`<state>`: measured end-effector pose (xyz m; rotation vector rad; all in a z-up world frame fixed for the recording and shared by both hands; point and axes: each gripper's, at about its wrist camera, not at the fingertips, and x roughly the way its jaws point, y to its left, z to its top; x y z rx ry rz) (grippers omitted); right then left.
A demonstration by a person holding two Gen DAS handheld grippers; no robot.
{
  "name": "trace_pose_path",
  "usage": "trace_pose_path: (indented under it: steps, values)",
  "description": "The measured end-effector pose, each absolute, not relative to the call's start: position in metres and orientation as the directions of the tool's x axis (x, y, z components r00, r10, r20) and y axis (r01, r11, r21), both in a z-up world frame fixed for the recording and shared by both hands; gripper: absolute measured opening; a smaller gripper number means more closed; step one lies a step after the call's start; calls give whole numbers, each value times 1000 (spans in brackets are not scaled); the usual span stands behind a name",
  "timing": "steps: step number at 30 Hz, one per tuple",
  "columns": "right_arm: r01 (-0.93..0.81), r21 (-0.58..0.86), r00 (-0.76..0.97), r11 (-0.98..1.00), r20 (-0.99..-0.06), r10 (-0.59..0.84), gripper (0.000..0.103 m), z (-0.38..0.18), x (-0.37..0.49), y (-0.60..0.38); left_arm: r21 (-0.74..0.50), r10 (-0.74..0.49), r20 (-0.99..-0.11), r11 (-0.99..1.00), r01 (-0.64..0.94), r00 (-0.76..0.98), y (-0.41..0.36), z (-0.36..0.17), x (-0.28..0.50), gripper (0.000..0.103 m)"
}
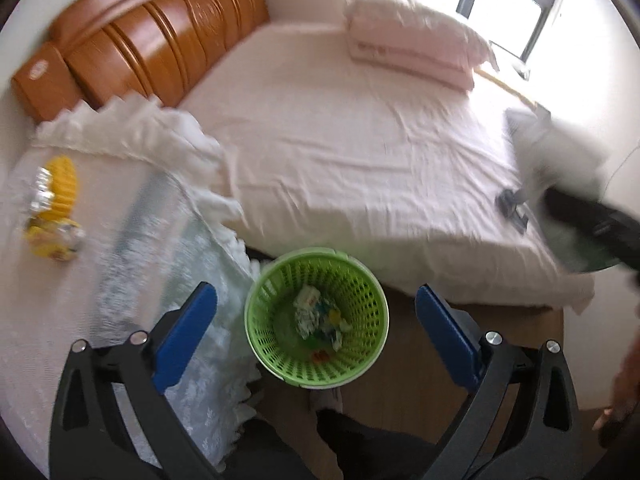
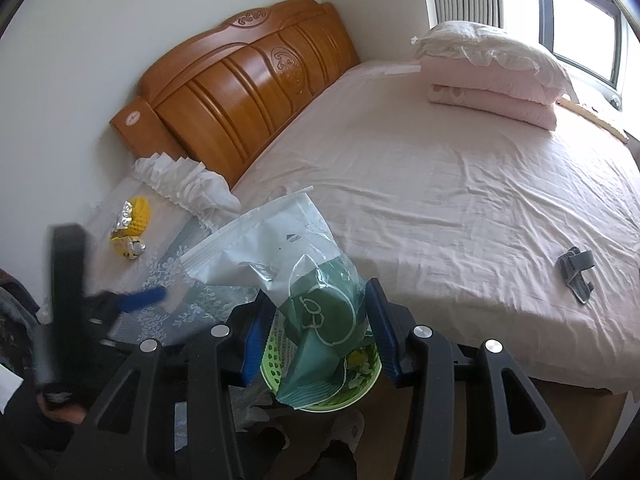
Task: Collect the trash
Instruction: 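Open the left tool over the wastebasket, then open the right tool, then move both tools back over the remaining trash on the bed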
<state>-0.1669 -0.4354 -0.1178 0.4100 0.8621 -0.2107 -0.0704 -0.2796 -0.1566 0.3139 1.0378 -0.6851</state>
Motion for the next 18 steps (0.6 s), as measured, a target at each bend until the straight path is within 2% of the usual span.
trace_pose_path:
  steps: [4,12,13,16,18]
  values:
    - [334,261,616,906,-788,0,47,-132,-158,-432,-70,-380,-841,782,619,385,-260,-132,-69,95]
    - [270,281,480,921,-868,125,49,-211,-123,-405,-44,-316,-821,866,498,476,-215,-121,-66,95]
    - [263,280,462,923,-876,135,53,-220,-120,-401,-43,-302,-823,877,478,481,-207,-122,-65,95]
    - [252,260,400,932,-905,144,79,-249,-106,-387,-48,-268,-828,909,414,493,-184,-123,-61,95]
    - [252,242,375,937,-917,136,86,-260,-101,-382,-51,-245,-832,928,370,499,-167,-126,-55,95]
